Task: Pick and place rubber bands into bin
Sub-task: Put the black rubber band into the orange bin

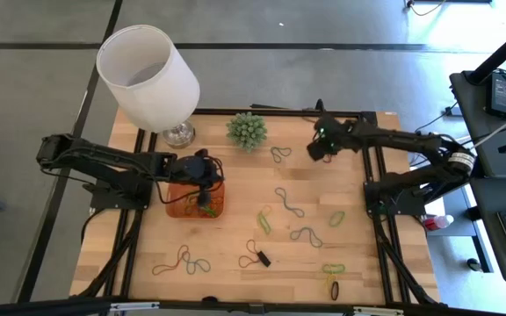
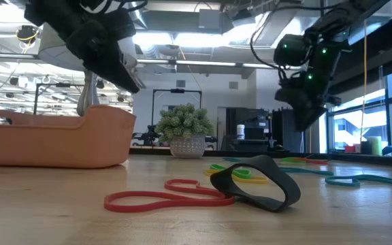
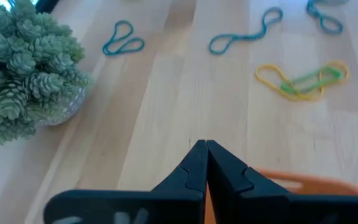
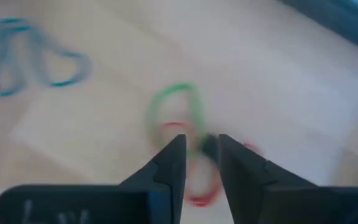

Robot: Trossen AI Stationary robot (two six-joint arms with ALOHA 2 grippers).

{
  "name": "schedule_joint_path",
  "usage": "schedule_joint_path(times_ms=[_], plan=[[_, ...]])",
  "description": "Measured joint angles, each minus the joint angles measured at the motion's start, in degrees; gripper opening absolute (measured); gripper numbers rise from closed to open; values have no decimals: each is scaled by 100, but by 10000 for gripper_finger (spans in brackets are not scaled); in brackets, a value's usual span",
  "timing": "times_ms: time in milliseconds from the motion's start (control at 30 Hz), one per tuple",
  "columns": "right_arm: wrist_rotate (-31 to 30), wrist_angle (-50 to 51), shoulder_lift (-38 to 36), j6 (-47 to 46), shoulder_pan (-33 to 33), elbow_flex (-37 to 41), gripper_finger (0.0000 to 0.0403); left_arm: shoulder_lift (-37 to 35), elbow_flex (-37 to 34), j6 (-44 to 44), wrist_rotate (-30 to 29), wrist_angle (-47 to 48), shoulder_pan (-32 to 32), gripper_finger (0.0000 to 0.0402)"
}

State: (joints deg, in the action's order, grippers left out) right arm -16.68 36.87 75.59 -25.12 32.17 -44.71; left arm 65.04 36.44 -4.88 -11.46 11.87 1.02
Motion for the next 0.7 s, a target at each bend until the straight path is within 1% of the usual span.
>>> schedule_joint_path(times_ms=[133, 233, 400, 500, 600, 700], plan=[[187, 144, 20, 14, 641, 18, 133, 0, -74, -53, 3, -375, 1, 2], [229, 205, 120, 2, 923, 93, 164, -2, -76, -123, 20, -493, 17, 4], [242, 154, 320, -26, 1092, 207, 217, -1, -76, -283, 20, -485, 85, 2], [242, -9, 490, -283, 1142, 342, 244, 0, -76, -294, 20, -486, 144, 4], [355, -322, 690, -321, 1220, 543, 260, -1, -76, -292, 7, -487, 197, 5], [493, -631, 856, -269, 1260, 683, 263, 0, -76, -317, 4, -486, 203, 2]])
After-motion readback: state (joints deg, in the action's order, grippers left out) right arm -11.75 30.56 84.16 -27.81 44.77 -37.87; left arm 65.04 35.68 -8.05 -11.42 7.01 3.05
